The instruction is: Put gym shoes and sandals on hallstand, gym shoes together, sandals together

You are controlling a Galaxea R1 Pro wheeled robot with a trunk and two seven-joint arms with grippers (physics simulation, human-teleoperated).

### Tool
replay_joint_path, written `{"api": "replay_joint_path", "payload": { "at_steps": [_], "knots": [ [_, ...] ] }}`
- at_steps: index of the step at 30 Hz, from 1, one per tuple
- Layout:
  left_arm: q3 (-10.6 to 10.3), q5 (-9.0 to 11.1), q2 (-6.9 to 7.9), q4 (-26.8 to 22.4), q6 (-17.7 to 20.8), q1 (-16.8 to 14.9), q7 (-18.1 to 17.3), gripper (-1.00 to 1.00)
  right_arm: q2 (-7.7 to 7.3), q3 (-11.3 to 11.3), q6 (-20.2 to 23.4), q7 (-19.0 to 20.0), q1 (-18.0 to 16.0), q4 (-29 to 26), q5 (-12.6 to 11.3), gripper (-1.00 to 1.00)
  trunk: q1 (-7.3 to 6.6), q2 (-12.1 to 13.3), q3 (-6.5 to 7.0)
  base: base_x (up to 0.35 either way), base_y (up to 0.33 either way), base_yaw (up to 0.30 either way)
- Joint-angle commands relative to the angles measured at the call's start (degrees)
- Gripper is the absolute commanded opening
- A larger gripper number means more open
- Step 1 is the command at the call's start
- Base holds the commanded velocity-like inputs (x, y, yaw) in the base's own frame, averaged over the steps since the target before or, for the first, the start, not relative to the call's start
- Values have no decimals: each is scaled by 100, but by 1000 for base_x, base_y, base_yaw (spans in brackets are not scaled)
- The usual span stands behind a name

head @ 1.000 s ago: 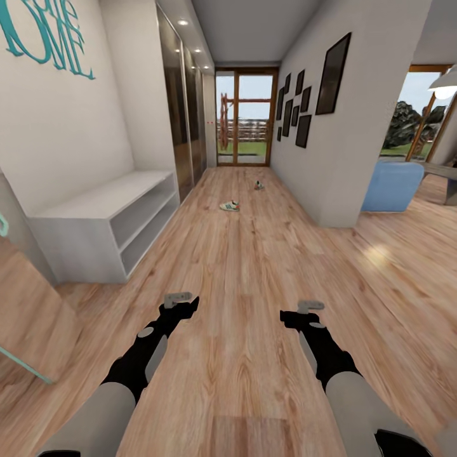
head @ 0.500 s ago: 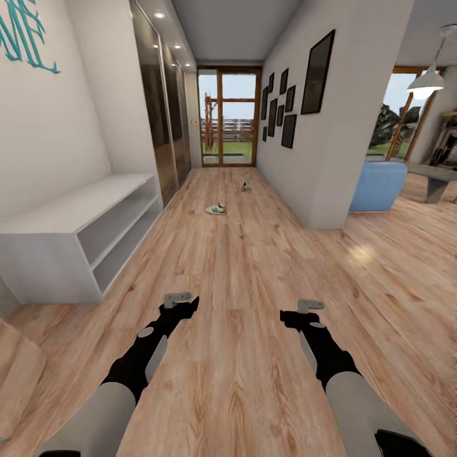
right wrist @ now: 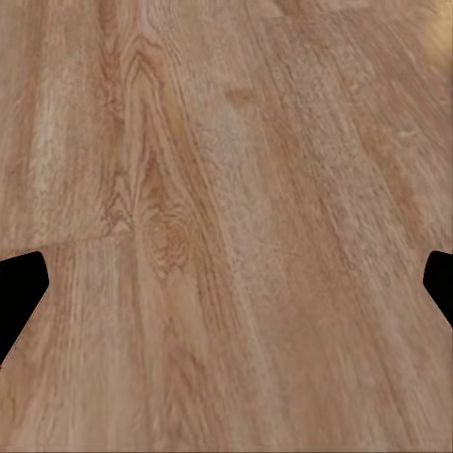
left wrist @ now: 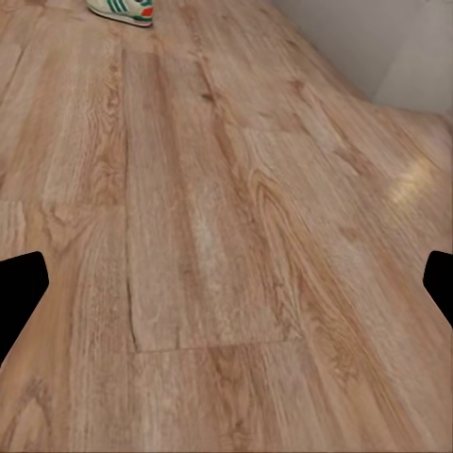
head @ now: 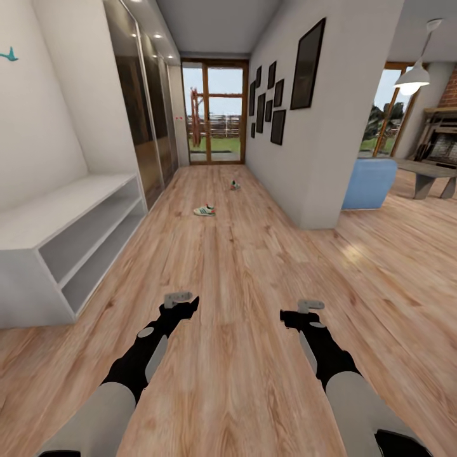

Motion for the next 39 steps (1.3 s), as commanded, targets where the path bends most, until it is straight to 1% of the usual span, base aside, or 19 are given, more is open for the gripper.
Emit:
{"api": "replay_joint_path", "payload": {
  "at_steps": [1, 6, 17, 39],
  "knots": [
    [22, 55, -4, 5, -4, -3, -44, 100, 8, -28, 32, 8, -2, -10, 59, 100, 2, -2, -6, 349, 0, -5],
    [22, 55, -4, 5, -3, -3, -44, 100, 8, -28, 32, 8, -2, -10, 60, 100, 2, -2, -14, 349, 0, -2],
    [22, 55, -4, 6, -3, -3, -44, 100, 8, -28, 32, 7, -2, -10, 60, 100, 2, -2, -99, 349, 0, 0],
    [22, 55, -9, 5, -3, -3, -44, 100, 8, -28, 32, 7, -2, 9, 60, 100, 2, -2, -107, 349, 0, 0]
  ]
}}
